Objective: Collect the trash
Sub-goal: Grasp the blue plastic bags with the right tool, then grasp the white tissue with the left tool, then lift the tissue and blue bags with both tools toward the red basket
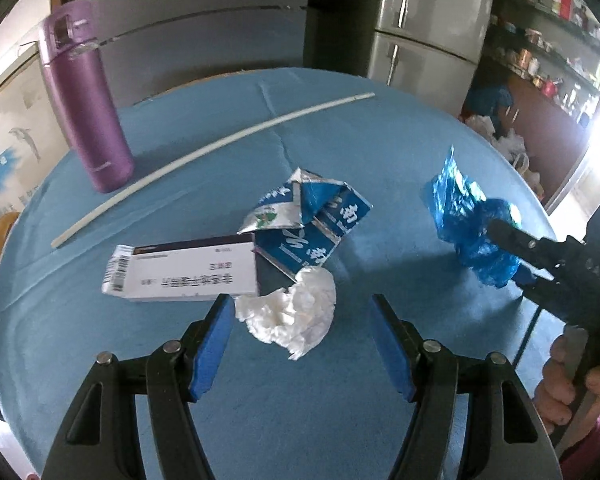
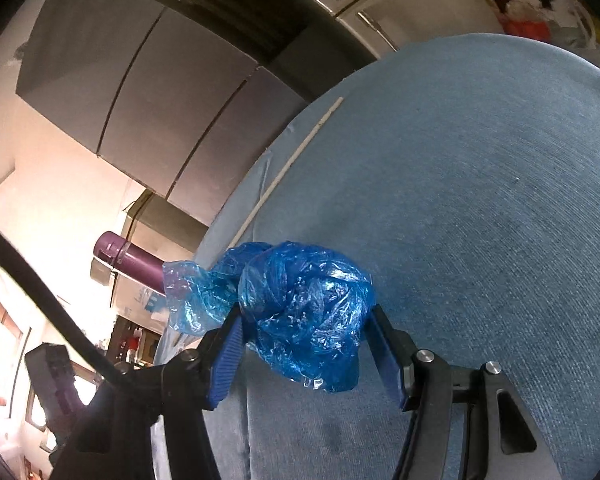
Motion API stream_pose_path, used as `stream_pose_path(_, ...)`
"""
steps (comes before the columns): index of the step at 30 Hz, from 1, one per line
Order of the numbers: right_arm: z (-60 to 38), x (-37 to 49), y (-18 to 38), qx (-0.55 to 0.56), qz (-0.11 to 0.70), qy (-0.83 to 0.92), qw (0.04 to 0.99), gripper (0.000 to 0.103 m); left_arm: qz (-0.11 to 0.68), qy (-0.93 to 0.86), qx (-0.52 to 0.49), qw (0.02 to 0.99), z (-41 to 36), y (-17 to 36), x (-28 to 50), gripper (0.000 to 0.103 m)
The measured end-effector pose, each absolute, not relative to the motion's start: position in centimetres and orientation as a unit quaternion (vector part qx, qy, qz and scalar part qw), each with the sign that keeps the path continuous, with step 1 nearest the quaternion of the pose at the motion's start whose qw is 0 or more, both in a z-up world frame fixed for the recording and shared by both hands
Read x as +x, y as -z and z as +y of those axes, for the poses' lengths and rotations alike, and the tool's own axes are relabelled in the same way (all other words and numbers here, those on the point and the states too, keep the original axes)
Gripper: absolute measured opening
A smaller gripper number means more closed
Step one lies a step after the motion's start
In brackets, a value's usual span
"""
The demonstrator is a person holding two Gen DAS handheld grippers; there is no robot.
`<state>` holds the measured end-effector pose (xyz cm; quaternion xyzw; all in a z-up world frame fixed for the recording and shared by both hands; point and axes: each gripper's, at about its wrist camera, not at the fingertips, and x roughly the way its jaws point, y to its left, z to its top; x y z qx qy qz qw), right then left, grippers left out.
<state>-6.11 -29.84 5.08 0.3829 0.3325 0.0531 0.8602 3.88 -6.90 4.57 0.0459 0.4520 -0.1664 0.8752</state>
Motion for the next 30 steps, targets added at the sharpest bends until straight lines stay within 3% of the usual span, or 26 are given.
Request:
stream_pose_path(2,-29.9,-6.1,-5.1,0.384,0.329,-0.054,0.861,0.063,0.456,0.168,0.049,0.873,-7.2,-4.1,4.1,0.065)
stream_pose_path(4,-30.1,-6.0,-5.0,0.388,0.328,-0.055,0.860,0.063,0.463,0.171,0.054,0.868,-7.5,-3.5,4.4,0.051)
stream_pose_path(9,-30.2,-7.0,-5.1,0.360,0.324,-0.050,0.873,0.063,0.467,0.162,0.070,0.866,-7.9,-2.9,4.4,0.028)
stream_pose_path(20,-26.9,-8.3,-6.7,0.321,0.323,-0.055,0.889,0.063,0.455,0.163,0.057,0.874,-5.5,-6.1,-0.4,0.026)
stream_pose_path(30,-22.6,-11.8,-12.1,0.266,0.301,-0.090,0.911,0.063,0.423,0.095,0.054,0.900,-1.3,-10.5,-6.6,0.026)
